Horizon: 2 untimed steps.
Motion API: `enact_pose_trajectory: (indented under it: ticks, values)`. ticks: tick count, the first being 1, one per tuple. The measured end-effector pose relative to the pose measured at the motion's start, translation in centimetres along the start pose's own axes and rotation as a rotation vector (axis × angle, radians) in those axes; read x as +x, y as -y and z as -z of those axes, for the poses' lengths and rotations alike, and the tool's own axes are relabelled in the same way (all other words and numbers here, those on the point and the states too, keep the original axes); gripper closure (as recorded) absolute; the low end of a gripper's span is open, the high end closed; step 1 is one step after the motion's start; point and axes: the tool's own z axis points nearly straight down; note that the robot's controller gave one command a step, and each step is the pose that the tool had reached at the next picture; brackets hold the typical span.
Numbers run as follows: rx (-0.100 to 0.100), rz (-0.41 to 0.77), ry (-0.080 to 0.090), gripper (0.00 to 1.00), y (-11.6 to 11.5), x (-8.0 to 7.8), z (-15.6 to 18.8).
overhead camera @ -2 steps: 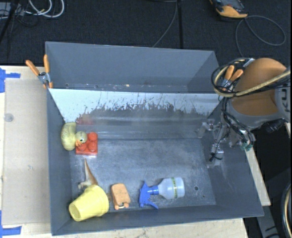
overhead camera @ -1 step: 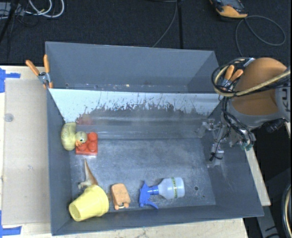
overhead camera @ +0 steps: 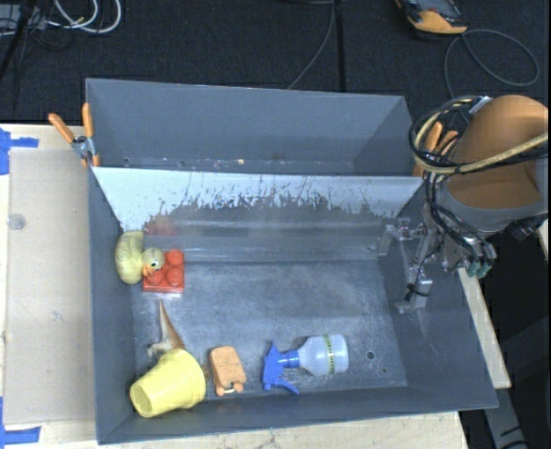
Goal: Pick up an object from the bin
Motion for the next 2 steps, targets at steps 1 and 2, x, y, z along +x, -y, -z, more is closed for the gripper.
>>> enact_pose_trajectory:
  ticks: [1,2]
  values:
    - [0.005,0.021,0.018,0.00,-1.0,1.9,0.9]
    - [0.001,0.148,0.005,0.00,-3.7,3.6,-5.1]
